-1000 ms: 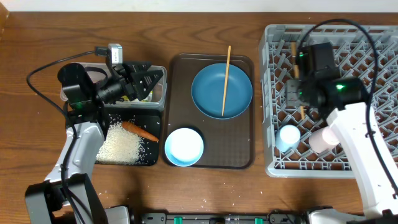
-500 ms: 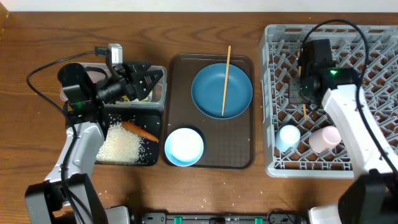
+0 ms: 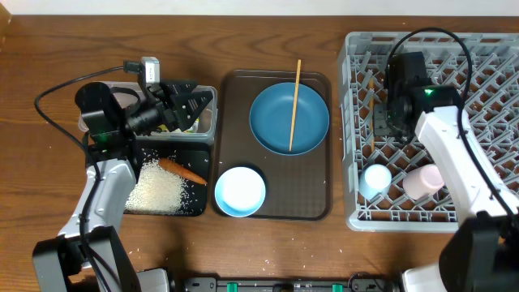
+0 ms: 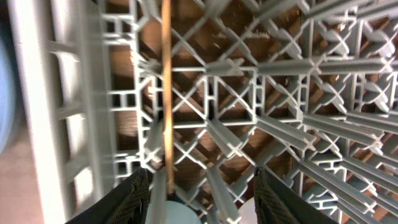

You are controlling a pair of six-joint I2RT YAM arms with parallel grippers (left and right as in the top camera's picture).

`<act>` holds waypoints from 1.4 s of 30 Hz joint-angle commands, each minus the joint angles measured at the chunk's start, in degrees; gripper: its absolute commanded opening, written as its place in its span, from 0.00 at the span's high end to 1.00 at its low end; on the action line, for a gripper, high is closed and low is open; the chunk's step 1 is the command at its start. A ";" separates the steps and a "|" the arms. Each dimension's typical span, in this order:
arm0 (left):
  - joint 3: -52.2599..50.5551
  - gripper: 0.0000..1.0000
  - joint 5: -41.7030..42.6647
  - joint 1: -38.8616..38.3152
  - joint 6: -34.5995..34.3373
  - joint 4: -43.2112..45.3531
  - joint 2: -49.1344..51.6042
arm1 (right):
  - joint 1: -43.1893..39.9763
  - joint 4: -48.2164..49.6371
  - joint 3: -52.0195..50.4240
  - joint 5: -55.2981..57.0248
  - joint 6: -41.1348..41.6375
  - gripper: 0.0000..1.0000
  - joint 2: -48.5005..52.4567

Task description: Sort waste into correct bins and load items into the dishwasher rack

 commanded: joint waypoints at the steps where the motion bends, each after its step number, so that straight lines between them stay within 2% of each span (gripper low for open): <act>1: -0.04 0.04 1.16 0.04 -0.52 0.24 -0.94 | 2.89 1.05 3.06 -2.51 0.07 0.49 -5.90; 4: -0.04 0.04 1.14 0.04 -0.50 0.24 -0.94 | 5.64 4.66 3.56 -7.48 1.29 0.53 -9.16; 7: -0.07 0.04 1.16 0.04 -0.50 0.24 -0.94 | 9.05 8.15 3.56 -9.16 6.86 0.59 -11.04; 10: -0.07 0.04 1.14 0.04 -0.50 0.24 -0.94 | 12.83 10.47 3.45 -9.14 12.48 0.59 -10.88; 21: -0.04 0.04 1.16 0.04 -0.50 0.24 -0.94 | 24.52 18.82 3.37 -0.66 16.04 0.58 1.42; 29: -0.04 0.04 1.16 0.04 -0.50 0.24 -0.94 | 25.46 24.74 3.37 2.03 20.37 0.58 13.99; 35: -0.04 0.04 1.16 0.04 -0.50 0.24 -0.94 | 25.53 29.57 3.37 1.81 20.46 0.50 20.52; 42: -0.04 0.04 1.16 0.04 -0.52 0.24 -0.94 | 25.49 30.62 3.37 1.84 20.46 0.56 24.68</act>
